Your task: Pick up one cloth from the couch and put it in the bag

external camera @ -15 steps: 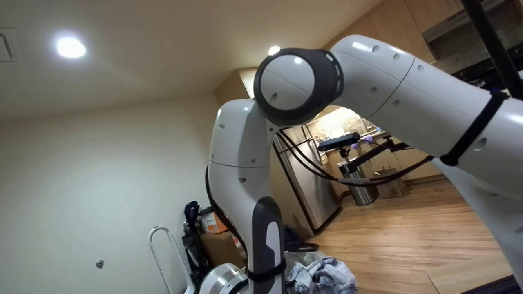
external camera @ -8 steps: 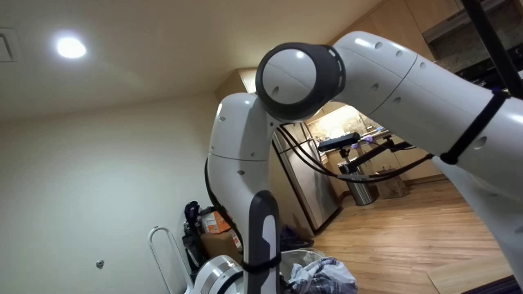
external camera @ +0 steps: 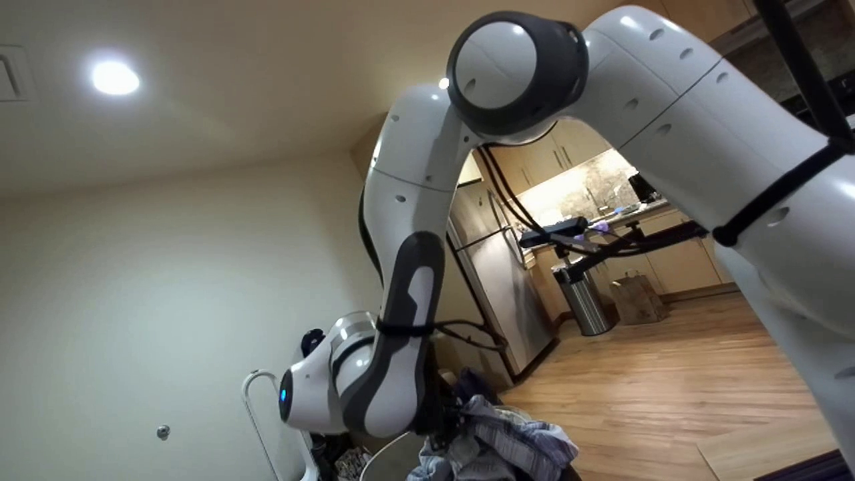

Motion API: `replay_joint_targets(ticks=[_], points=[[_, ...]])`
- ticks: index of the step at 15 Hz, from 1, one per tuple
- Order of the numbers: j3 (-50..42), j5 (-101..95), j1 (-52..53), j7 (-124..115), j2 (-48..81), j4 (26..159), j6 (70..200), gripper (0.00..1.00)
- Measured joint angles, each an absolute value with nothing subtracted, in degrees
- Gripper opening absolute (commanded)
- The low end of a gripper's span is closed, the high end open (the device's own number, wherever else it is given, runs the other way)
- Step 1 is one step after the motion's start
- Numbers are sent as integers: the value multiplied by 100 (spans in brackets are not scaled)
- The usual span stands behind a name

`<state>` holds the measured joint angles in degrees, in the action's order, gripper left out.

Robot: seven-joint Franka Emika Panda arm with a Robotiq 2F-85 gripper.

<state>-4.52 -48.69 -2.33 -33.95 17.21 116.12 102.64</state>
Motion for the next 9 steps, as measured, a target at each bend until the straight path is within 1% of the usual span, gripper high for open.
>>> replay_joint_targets(ticks=[2,4,5,6,8,9], points=[[-647,-4594,-442,-3393,1519,11467,10501,5],[-754,-4300,-569,-3395,1620,11279,10849,5],[-753,-4136,-589,-3334,1777,11213,11030,24],[-724,-3949,-581,-3188,1985,11171,11218,32],[-605,-3589,-520,-2928,2490,11099,11474,44],[-558,-3458,-463,-2774,2734,11051,11500,51]])
